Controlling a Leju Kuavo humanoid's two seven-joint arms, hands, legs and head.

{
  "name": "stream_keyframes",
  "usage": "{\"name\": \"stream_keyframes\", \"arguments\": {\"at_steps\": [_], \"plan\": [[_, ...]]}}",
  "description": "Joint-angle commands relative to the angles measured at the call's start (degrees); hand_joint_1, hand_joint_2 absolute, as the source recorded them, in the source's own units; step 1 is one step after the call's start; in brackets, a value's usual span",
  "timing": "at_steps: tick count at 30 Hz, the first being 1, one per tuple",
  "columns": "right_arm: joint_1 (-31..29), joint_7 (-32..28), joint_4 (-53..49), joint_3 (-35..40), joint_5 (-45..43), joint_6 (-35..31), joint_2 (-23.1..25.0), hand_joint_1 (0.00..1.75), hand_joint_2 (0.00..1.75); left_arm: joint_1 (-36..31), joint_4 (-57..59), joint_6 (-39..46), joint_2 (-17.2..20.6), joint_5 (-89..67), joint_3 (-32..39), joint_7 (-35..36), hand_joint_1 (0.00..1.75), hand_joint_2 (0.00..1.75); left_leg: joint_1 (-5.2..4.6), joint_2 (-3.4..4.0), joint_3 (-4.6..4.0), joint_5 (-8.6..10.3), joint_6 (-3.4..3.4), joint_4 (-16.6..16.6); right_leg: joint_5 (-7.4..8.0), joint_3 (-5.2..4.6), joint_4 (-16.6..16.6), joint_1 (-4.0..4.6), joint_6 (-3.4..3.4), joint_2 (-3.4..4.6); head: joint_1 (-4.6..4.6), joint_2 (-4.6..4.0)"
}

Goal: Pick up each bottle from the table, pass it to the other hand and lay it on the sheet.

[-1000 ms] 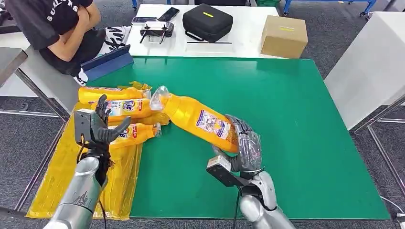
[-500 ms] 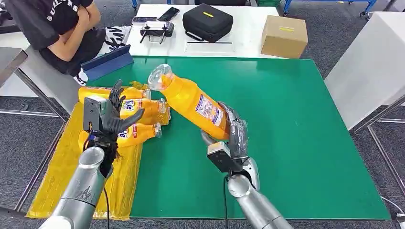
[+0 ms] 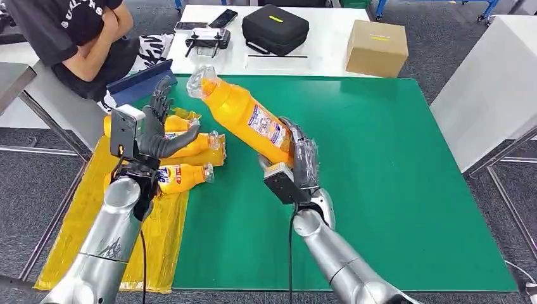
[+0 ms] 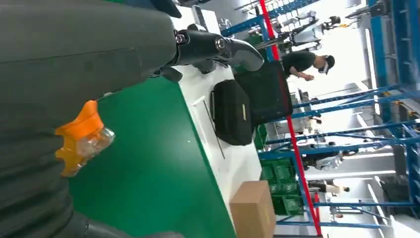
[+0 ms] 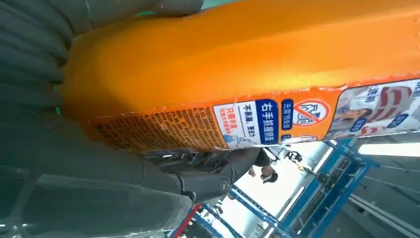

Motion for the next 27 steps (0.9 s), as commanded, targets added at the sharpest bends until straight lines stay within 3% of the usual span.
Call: {"name": "stream_keyframes", "arguments": {"at_steps": [1,3,15,22,27], "plan": [[-7.2,-1.75,13.19,-5.22,2.51,-1.25,2.53,1.75,1.75,-2.57,0.94,-0.23,2.79,1.59,-4.12,0.53,0.0,1.75,0.06,0.05,0.15,-0.08,-0.24,0.05,-0.07,0.15,0.03,0.05,-0.15,0.03,-0.02,0.0],[-8.1,-1.72,14.23,-11.53,9.61,-1.25,4.11,1.75,1.75,-3.41,2.62,-1.03,2.86,2.59,-5.39,0.16,0.0,1.75,0.03,0.06,0.06,-0.04,-0.15,0.02,-0.02,0.05,0.02,0.02,-0.1,0.04,-0.02,0.0],[-9.95,-4.19,11.43,-22.63,18.97,-1.25,7.76,1.75,1.75,-4.07,2.69,-1.51,2.06,4.36,-8.99,0.71,0.0,1.75,0.06,0.03,0.17,-0.14,-0.31,0.13,-0.15,0.17,0.14,0.05,-0.2,0.0,-0.02,0.0],[-9.02,-4.06,9.86,-22.92,18.42,-1.25,7.76,1.75,1.75,-4.68,3.07,-2.76,1.53,5.7,-10.28,1.23,0.0,1.75,0.04,-0.03,0.08,-0.05,-0.19,0.06,-0.06,0.09,0.04,0.03,-0.11,-0.05,0.0,0.02],[-9.85,-6.18,11.16,-17.65,6.6,-1.25,7.76,1.75,1.75,-4.61,2.24,-7.21,-0.77,11.49,-13.77,3.49,0.0,1.75,0.04,-0.05,0.05,-0.03,-0.17,0.05,-0.06,0.06,0.02,0.02,-0.1,-0.07,-0.02,0.0]]}}
